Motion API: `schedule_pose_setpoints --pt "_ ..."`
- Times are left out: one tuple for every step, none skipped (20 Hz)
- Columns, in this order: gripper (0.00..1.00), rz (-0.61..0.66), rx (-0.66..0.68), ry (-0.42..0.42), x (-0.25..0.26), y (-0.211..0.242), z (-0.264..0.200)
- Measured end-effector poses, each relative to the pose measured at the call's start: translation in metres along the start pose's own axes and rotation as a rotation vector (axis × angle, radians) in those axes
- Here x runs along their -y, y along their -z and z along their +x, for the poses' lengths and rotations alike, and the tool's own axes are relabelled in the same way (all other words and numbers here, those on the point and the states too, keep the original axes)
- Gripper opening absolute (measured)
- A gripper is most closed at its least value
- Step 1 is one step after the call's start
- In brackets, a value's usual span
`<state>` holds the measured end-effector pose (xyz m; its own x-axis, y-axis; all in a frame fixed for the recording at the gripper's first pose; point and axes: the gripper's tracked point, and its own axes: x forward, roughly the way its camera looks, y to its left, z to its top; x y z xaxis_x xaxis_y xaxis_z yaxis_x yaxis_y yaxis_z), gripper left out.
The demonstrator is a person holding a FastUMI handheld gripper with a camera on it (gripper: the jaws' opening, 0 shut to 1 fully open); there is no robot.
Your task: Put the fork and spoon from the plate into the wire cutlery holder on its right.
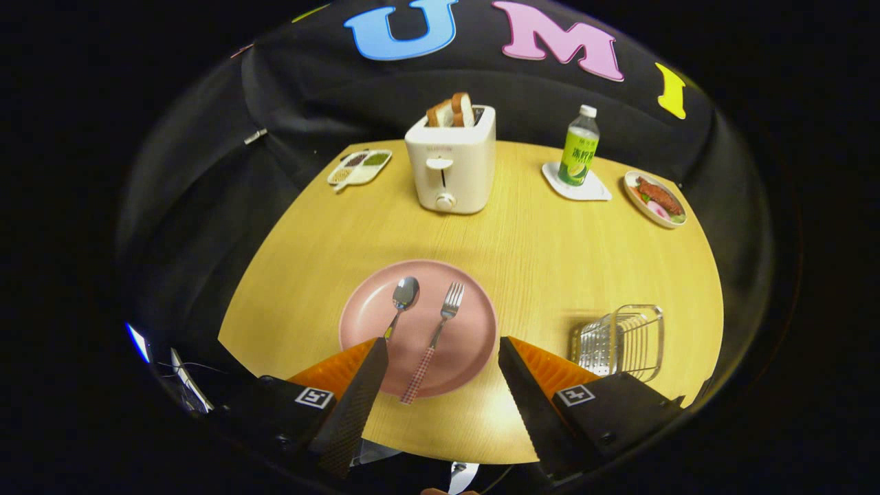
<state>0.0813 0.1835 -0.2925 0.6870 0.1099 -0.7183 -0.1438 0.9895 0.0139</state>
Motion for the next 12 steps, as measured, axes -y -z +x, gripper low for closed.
schedule_pose_setpoints --pt "1.0 0.0 -0.033 0.005 -0.002 0.007 0.01" --pt "1.0 0.008 -0.068 0.007 -0.004 0.015 0.019" --pt "1.0 0.019 -0.102 0.005 -0.006 0.022 0.027" --pt "1.0 0.024 -0.128 0.01 -0.007 0.028 0.035" --pt "0.96 0.025 -0.149 0.017 -0.007 0.032 0.041" --pt "0.94 0.029 -0.164 0.017 -0.008 0.037 0.047" --pt "0.93 0.032 -0.174 0.016 -0.009 0.04 0.051" --pt "0.93 0.042 -0.186 0.006 -0.012 0.043 0.054" --pt "0.88 0.05 -0.201 0.008 -0.012 0.046 0.057" --pt "0.85 0.056 -0.213 0.009 -0.013 0.049 0.06" --pt "0.84 0.063 -0.224 0.004 -0.014 0.052 0.064" --pt "0.81 0.07 -0.232 0.003 -0.015 0.054 0.066"
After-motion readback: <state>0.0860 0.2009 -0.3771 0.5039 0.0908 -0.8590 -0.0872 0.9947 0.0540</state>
